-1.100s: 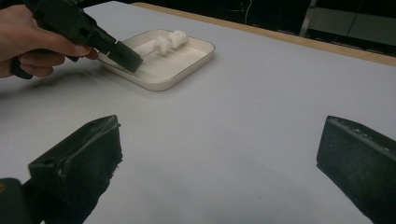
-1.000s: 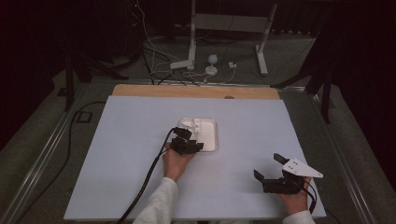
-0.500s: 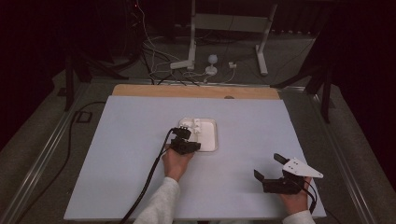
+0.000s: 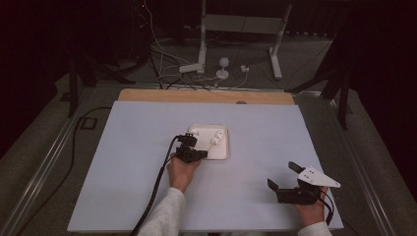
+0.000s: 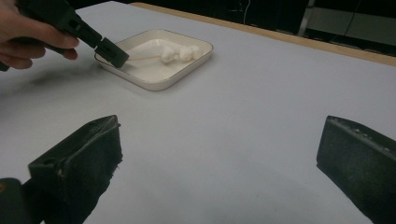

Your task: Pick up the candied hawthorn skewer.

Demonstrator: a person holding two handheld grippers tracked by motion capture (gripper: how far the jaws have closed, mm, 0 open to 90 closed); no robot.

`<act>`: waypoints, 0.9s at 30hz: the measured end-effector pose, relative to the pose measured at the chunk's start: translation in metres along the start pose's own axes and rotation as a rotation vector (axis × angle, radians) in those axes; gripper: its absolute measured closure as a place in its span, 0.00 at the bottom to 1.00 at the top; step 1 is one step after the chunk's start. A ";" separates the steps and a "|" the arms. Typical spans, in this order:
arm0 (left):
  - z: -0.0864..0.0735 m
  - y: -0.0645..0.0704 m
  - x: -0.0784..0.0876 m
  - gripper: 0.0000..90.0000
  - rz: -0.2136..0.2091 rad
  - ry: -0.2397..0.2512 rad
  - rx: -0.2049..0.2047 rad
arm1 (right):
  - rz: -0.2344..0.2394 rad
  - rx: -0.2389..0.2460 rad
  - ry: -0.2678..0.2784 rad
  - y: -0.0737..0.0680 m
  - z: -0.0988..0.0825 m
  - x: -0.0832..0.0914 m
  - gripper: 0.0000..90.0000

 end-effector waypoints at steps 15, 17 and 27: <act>-0.007 -0.008 0.034 1.00 -0.038 0.022 -0.037 | 0.009 -0.001 -0.007 -0.002 0.000 -0.002 0.00; -0.007 -0.010 0.040 1.00 -0.049 0.033 -0.037 | 0.010 -0.001 -0.007 -0.002 0.000 -0.002 0.00; -0.008 -0.018 0.064 1.00 -0.087 0.108 -0.059 | 0.013 -0.010 -0.006 -0.003 0.001 -0.003 0.00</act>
Point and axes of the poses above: each handheld gripper's, and its own axes: x roughly backward along the jaws, z roughly out of its top, y roughly to its right, the point moved 8 cm from there along -x, roughly forward along the jaws, and after that the axes turned 13 degrees about x, right-handed, at the moved point
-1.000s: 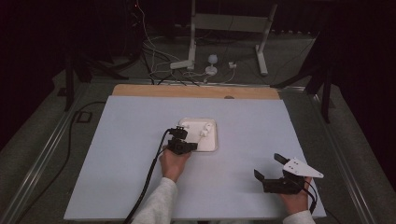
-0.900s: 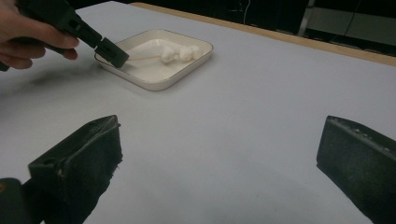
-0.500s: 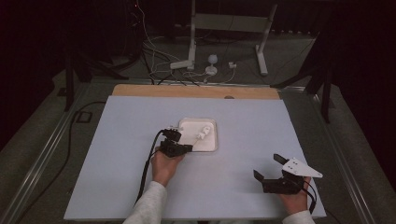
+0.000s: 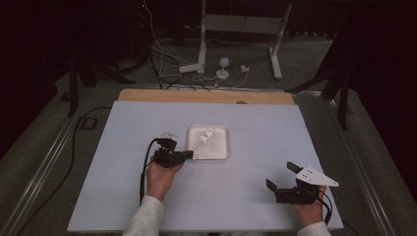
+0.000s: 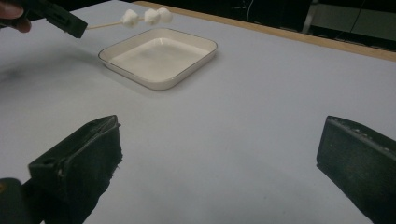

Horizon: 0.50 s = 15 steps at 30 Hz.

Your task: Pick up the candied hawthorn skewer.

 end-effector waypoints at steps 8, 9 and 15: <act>0.000 0.000 0.017 1.00 -0.014 0.048 -0.040 | 0.014 -0.033 0.018 -0.002 0.004 -0.002 0.00; 0.000 0.000 0.019 1.00 -0.019 0.056 -0.043 | 0.015 -0.033 0.019 -0.003 0.005 -0.002 0.00; 0.000 -0.003 0.032 1.00 -0.025 0.081 -0.067 | 0.028 -0.052 0.015 -0.004 0.013 -0.005 0.00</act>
Point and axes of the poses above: each handheld gripper's, and its own axes: x roughly backward along the jaws, z roughly out of its top, y roughly to its right, the point moved 8 cm from there along -x, roughly forward along the jaws, and after that the axes turned 13 degrees about x, right-handed, at the moved point
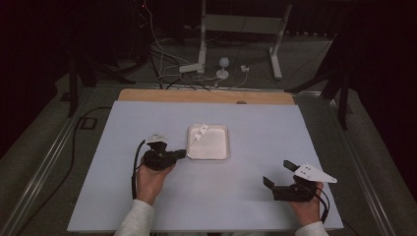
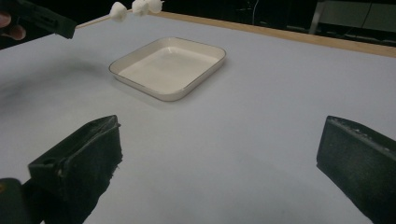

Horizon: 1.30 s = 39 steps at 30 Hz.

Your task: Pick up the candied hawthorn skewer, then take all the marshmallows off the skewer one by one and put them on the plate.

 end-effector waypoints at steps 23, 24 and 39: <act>-0.003 0.002 0.025 1.00 -0.036 0.081 -0.117 | 0.050 -0.059 0.051 0.014 0.076 -0.034 0.00; -0.003 0.003 0.026 1.00 -0.040 0.085 -0.126 | 0.060 -0.068 0.055 0.014 0.080 -0.037 0.00; -0.005 0.009 0.027 1.00 -0.064 0.097 -0.167 | 0.212 -0.093 0.072 -0.010 0.130 -0.086 0.00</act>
Point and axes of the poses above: each handheld gripper's, and its own axes: x roughly backward along the jaws, z roughly out of its top, y roughly to its right, the point moved 8 cm from there along -x, roughly forward along the jaws, and after that the axes turned 13 degrees about x, right-handed, at the moved point
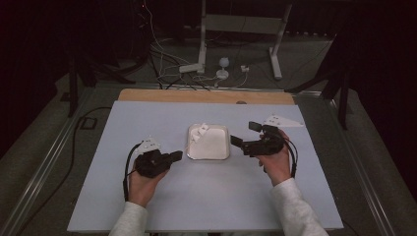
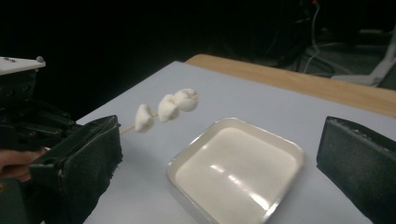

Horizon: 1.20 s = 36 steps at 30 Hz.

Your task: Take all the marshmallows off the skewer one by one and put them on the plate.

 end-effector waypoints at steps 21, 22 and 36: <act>0.001 0.026 -0.004 1.00 -0.096 0.024 -0.061 | 0.232 -0.377 -0.047 -0.010 0.007 -0.054 0.58; 0.001 0.027 -0.004 1.00 -0.097 0.024 -0.066 | 0.233 -0.380 -0.055 -0.010 0.006 -0.055 0.61; -0.005 0.027 -0.010 1.00 -0.074 0.001 -0.116 | 0.274 -0.397 -0.076 -0.017 0.010 -0.054 0.82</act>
Point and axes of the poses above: each handheld gripper's, and its own axes: x roughly backward along the jaws, z roughly out of its top, y roughly to its right, the point moved 8 cm from there along -x, roughly forward along the jaws, and after that the axes turned 13 degrees about x, right-handed, at the moved point
